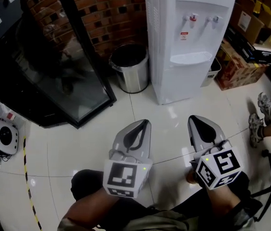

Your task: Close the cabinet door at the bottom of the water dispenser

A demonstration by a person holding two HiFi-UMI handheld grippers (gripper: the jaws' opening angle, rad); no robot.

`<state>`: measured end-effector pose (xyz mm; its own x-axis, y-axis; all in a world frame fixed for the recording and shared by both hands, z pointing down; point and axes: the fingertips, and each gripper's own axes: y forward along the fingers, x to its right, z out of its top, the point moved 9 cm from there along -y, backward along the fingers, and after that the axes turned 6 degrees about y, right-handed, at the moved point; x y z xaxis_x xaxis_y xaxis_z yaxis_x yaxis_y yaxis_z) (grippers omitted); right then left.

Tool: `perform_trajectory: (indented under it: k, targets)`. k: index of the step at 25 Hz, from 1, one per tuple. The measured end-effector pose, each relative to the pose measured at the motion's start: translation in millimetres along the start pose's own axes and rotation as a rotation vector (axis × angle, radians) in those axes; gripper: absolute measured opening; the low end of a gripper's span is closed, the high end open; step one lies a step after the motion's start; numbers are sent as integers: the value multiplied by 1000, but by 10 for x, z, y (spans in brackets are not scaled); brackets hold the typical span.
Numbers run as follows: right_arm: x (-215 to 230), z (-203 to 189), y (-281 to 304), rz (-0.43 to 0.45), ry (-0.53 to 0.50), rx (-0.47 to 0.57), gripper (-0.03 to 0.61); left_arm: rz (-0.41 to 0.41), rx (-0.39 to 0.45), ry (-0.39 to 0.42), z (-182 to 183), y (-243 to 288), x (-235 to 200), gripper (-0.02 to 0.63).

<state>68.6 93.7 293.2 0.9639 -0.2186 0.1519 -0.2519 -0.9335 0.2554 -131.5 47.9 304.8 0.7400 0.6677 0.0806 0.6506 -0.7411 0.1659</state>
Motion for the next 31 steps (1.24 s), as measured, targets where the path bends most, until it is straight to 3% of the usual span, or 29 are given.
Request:
perform_trajectory:
  k: [8,31]
  targets:
    - [-196,-40,-102,-38,15,59,-2,7,21,-10,28,-248,-138,2]
    - [-106,-87,-109,-46,7,30,-2,-47,36,20,128,-70,141,2]
